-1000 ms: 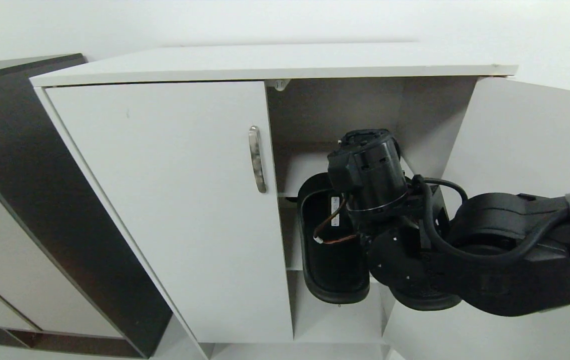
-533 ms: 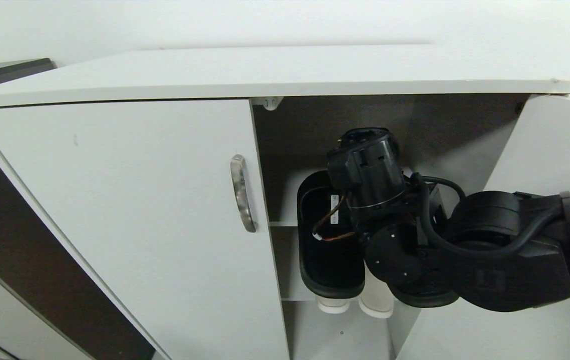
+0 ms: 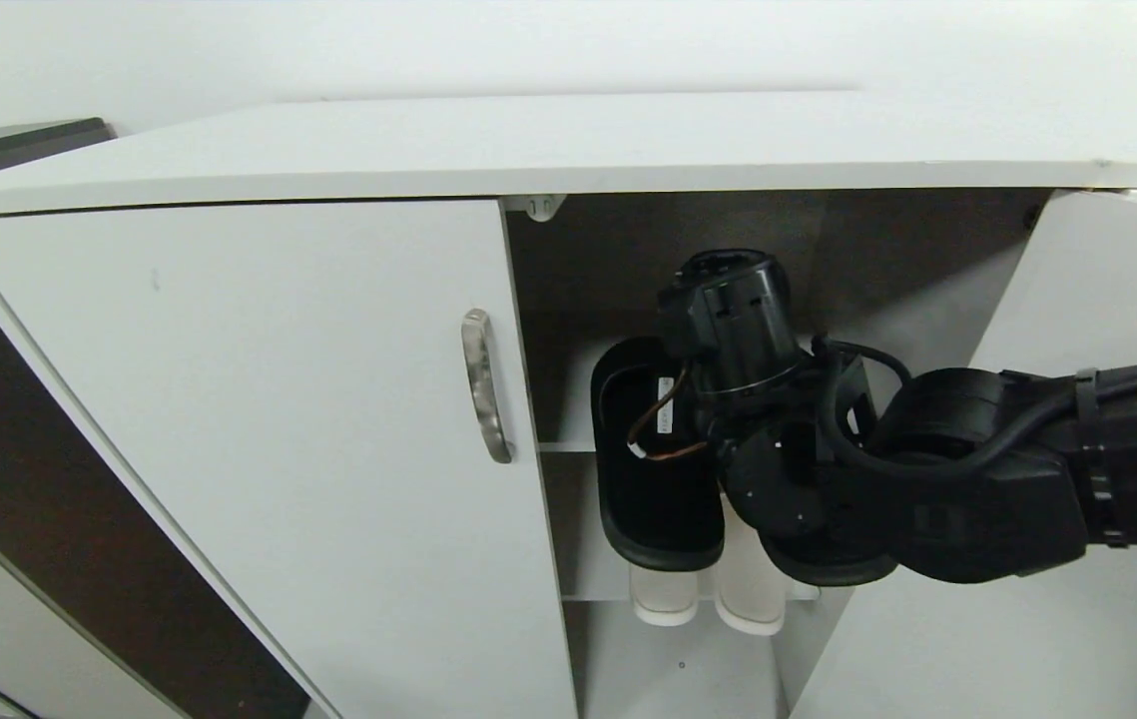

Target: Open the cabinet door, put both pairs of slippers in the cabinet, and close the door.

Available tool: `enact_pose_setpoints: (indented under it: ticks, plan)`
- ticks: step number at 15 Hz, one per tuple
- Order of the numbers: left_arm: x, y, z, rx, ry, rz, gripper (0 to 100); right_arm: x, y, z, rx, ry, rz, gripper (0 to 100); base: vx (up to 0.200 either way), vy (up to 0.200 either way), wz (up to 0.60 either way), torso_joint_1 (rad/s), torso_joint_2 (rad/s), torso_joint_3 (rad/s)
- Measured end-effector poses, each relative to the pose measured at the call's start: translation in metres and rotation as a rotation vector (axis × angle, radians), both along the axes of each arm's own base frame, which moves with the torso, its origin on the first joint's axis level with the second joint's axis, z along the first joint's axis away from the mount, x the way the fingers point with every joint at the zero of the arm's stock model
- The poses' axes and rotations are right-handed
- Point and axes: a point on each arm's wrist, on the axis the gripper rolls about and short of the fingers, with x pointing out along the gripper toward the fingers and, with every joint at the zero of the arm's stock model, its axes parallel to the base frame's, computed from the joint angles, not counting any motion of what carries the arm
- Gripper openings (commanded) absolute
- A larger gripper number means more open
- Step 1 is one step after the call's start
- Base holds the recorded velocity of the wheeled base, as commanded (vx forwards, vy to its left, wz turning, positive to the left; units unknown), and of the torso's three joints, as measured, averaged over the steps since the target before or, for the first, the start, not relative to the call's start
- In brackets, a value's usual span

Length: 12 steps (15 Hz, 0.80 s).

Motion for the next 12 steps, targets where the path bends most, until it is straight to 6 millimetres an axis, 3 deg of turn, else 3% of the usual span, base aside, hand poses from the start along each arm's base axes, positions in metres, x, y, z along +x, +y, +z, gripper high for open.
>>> enact_pose_setpoints:
  ticks: [7,12]
  plan:
    - [0.0,0.0,0.0,0.0,0.0,0.0,0,0.037,-0.002,0.016,0.012,-0.044,-0.032,0,0.0,0.0,0.0,0.0,0.0,0.0]
    - [0.0,0.0,0.0,0.0,0.0,-0.001,0,0.053,-0.001,0.016,-0.001,-0.03,-0.039,0,0.0,0.0,0.0,0.0,0.0,0.0]
